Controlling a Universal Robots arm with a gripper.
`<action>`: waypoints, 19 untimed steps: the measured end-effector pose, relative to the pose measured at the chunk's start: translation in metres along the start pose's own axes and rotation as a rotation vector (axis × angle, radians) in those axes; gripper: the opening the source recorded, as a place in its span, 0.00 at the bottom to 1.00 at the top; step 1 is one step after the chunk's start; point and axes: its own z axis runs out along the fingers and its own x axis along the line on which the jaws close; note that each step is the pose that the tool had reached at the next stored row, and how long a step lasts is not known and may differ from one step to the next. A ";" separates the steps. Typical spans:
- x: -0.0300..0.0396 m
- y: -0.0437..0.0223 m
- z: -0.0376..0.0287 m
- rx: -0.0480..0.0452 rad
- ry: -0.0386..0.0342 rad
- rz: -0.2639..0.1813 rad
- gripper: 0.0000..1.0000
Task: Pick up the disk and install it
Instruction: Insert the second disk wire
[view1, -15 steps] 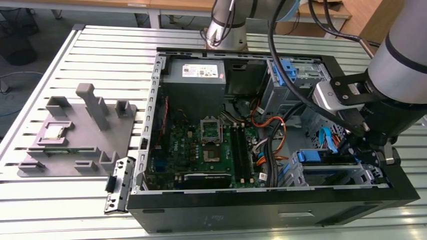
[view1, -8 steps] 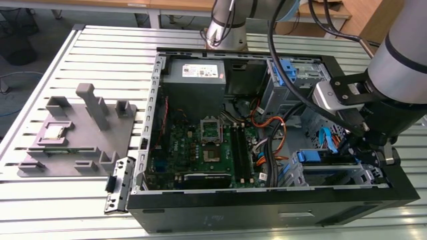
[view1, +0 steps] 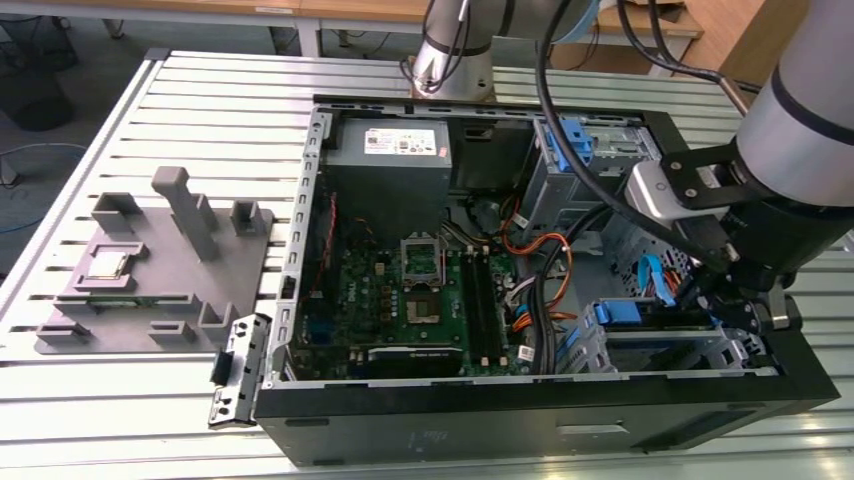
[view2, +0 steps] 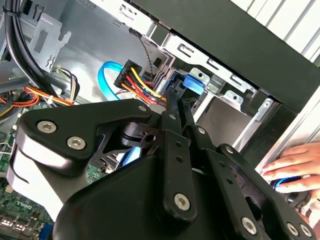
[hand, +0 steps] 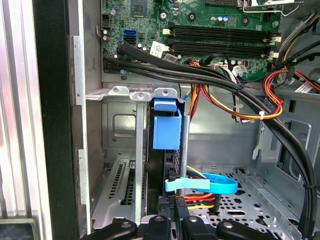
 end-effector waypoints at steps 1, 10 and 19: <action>0.0000 0.0000 0.0000 0.0000 0.0001 0.001 0.16; 0.0001 0.0005 0.0014 0.0013 0.0040 0.019 0.16; -0.0008 0.0013 0.0016 0.0017 0.0035 0.027 0.16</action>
